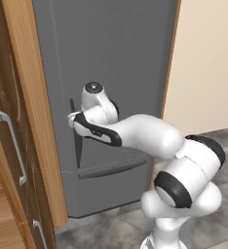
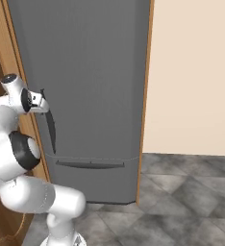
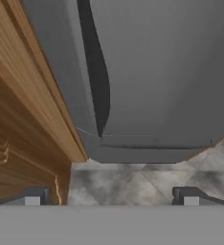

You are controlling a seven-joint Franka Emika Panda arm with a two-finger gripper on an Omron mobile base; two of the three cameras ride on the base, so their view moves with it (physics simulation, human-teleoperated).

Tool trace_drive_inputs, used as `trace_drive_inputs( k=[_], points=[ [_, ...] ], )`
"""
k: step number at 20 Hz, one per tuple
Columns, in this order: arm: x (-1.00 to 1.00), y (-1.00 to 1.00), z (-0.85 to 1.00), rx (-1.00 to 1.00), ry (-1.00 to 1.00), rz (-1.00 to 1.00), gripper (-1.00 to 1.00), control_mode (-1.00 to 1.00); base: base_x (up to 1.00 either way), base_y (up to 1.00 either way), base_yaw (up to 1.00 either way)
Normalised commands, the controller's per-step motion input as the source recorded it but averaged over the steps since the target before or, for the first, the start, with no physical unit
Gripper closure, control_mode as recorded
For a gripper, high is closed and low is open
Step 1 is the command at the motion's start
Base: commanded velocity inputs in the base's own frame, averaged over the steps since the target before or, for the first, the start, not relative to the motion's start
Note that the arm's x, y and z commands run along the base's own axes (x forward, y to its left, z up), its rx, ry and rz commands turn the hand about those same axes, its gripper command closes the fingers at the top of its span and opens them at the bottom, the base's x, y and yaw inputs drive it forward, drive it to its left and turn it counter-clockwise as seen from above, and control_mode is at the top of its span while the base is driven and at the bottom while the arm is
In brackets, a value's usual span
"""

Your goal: Move the hot dog bun to the plate on the dining table and place the condiment next to that plate. Then navigate to the fridge and take the sausage and place it on the plate as well.

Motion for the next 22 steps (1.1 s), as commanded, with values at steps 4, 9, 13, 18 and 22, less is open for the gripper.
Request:
trace_drive_inputs(
  k=[4,9,13,18,22],
  points=[
    [0.74,0.30,-0.12,0.00,-0.15,0.04,-1.00,-1.00,0.00,0.00,0.00],
    [0.58,0.22,-0.23,0.00,-0.10,0.01,-1.00,-1.00,0.00,0.00,0.00],
    [0.63,0.17,-0.25,0.00,-0.01,0.00,-1.00,-1.00,0.00,0.00,0.00],
    [0.71,0.16,-0.21,0.00,0.00,0.00,-1.00,-1.00,0.00,0.00,0.00],
    [0.61,0.14,-0.06,0.00,0.00,0.00,-1.00,-1.00,0.00,0.00,0.00]
  ],
)
